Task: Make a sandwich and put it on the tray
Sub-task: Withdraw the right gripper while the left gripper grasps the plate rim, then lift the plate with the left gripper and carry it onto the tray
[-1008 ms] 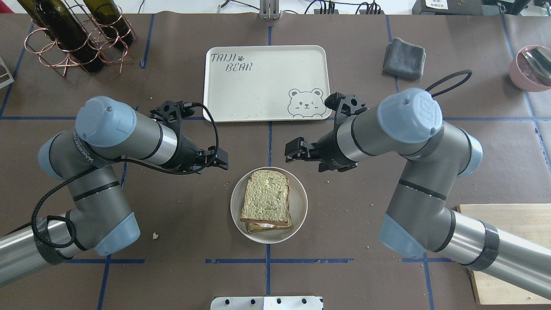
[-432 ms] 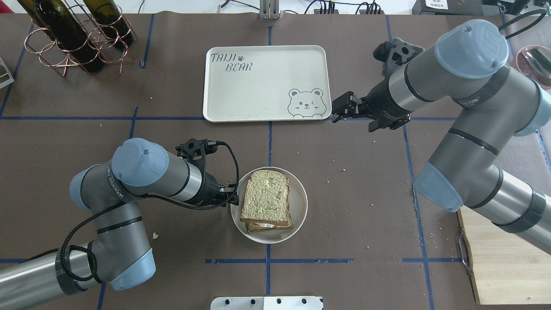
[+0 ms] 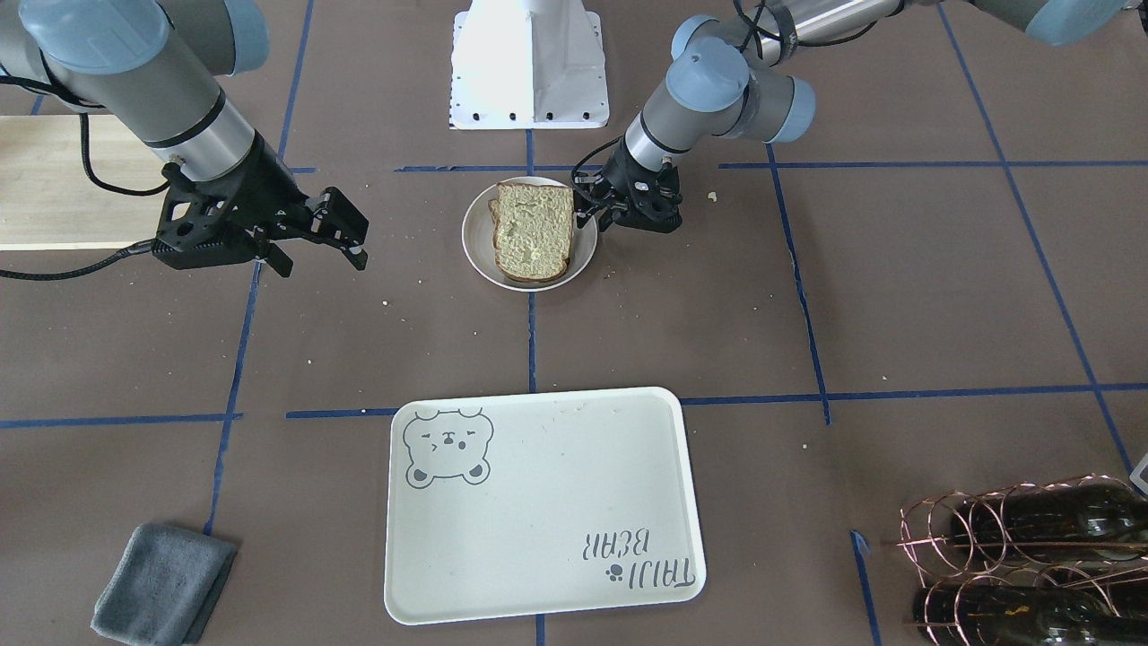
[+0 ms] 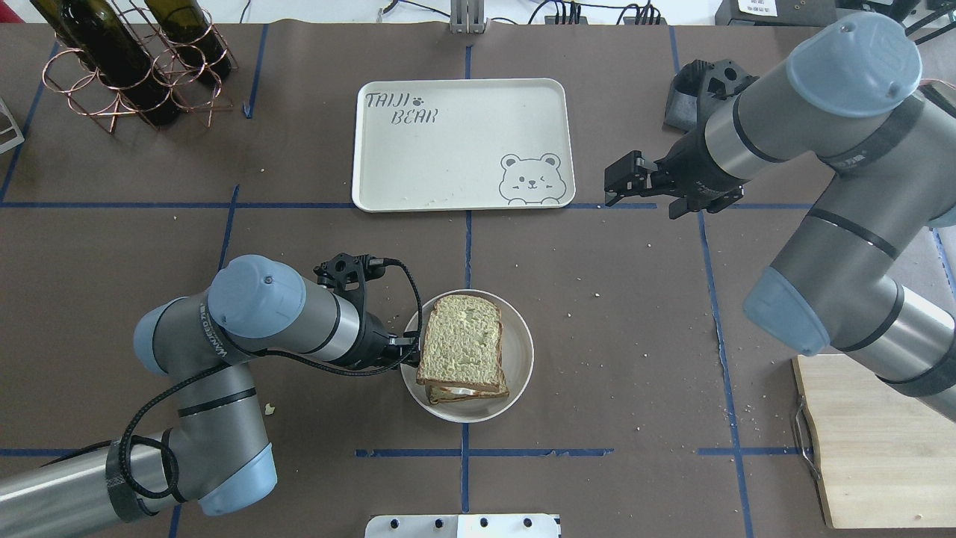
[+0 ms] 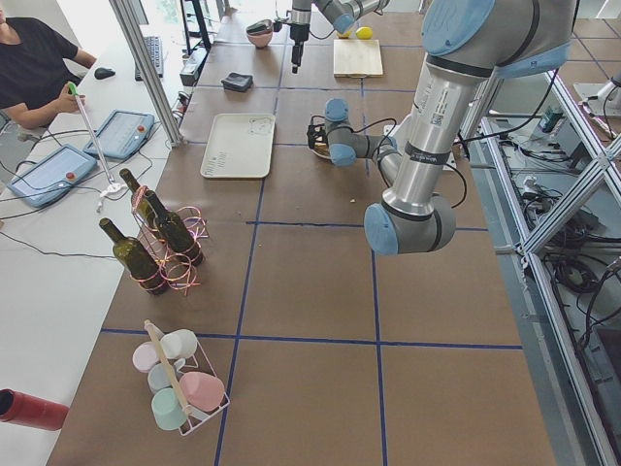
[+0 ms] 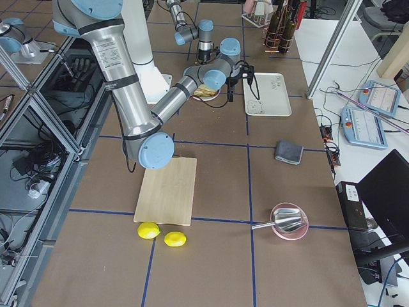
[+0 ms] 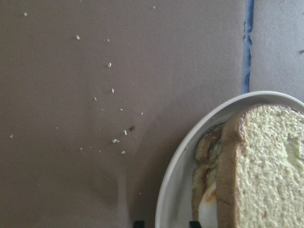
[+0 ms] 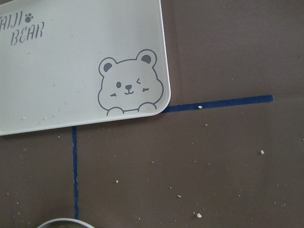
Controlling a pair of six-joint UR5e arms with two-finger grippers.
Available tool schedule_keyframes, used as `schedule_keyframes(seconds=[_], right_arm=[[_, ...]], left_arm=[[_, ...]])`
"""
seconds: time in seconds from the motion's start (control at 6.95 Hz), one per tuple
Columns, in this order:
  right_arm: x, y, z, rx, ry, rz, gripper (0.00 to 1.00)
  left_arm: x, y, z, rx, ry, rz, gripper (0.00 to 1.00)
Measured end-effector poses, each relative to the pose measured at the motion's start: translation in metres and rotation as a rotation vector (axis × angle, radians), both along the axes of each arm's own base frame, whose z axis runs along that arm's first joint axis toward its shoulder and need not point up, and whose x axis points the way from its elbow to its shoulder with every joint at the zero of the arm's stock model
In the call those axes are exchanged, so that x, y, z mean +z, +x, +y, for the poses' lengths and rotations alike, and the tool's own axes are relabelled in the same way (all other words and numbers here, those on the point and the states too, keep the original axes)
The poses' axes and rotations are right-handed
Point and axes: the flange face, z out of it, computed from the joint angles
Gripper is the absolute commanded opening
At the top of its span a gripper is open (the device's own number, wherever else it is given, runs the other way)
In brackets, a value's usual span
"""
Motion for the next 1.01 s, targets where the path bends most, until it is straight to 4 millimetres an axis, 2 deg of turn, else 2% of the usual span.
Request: schedule_keyframes(seconds=[0.58, 0.72, 1.01], right_arm=[[0.017, 0.016, -0.003, -0.006, 0.014, 0.021, 1.0], [0.021, 0.02, -0.003, -0.011, 0.022, 0.027, 1.0], [0.038, 0.035, -0.007, -0.029, 0.058, 0.055, 1.0]], left_arm=[[0.001, 0.01, 0.001, 0.006, -0.003, -0.008, 0.24], [0.001, 0.011, 0.001, 0.005, -0.006, -0.009, 0.0], [-0.004, 0.009, 0.002, -0.011, -0.042, 0.001, 0.0]])
